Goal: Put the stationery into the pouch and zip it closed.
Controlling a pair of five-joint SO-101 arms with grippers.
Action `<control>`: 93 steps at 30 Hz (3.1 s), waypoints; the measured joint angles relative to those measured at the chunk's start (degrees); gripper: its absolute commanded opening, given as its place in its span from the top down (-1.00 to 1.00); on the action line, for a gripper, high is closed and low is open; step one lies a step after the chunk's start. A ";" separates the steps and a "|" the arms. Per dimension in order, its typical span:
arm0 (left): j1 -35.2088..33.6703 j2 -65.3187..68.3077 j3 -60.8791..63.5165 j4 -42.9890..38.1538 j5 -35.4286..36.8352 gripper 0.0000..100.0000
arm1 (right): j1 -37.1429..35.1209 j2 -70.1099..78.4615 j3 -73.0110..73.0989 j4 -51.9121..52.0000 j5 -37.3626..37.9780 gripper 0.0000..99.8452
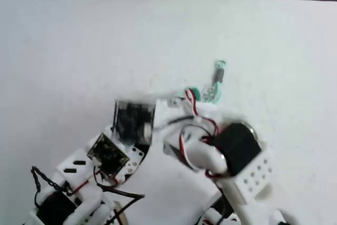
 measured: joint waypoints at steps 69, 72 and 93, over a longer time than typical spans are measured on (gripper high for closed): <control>-0.18 0.18 0.26 0.79 -0.09 0.95 | -4.22 0.88 -4.75 -0.53 6.59 0.97; -0.18 0.18 0.26 0.70 -0.09 0.95 | -4.22 -0.70 -4.66 -0.18 6.86 0.97; -0.53 0.00 0.00 0.53 -0.09 0.95 | 4.75 -4.04 -9.41 0.00 9.32 0.70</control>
